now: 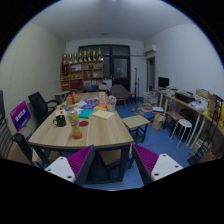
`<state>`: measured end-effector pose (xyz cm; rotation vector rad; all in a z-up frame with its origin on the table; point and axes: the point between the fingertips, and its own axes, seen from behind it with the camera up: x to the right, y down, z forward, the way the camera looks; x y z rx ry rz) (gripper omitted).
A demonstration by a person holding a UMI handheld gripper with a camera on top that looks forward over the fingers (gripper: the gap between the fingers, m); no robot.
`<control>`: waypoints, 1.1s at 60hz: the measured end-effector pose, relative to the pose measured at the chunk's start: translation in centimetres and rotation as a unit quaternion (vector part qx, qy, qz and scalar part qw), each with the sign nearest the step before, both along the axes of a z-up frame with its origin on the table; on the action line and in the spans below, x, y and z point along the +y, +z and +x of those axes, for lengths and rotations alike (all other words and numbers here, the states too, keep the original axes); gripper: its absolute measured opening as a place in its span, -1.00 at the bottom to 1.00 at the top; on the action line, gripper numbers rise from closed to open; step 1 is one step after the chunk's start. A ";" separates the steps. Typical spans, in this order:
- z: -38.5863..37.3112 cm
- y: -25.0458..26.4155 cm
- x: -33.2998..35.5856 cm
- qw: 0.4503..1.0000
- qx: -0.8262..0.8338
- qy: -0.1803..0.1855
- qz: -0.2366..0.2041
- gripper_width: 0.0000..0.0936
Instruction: Pour water
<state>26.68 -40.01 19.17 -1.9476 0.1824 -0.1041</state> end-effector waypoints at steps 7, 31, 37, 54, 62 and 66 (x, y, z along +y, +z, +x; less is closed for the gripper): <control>-2.2 -0.2 -0.3 1.000 -0.009 -0.015 0.002 0.74; -17.1 -0.3 8.9 0.999 -0.033 0.004 0.038 0.70; -19.4 -2.5 15.8 0.998 -0.032 0.023 0.041 0.70; -18.8 -11.1 32.8 0.998 -0.027 0.013 0.057 0.70; -17.8 -12.3 37.7 0.996 -0.010 0.008 0.084 0.67; -18.0 -12.5 39.2 0.996 -0.014 0.018 0.091 0.34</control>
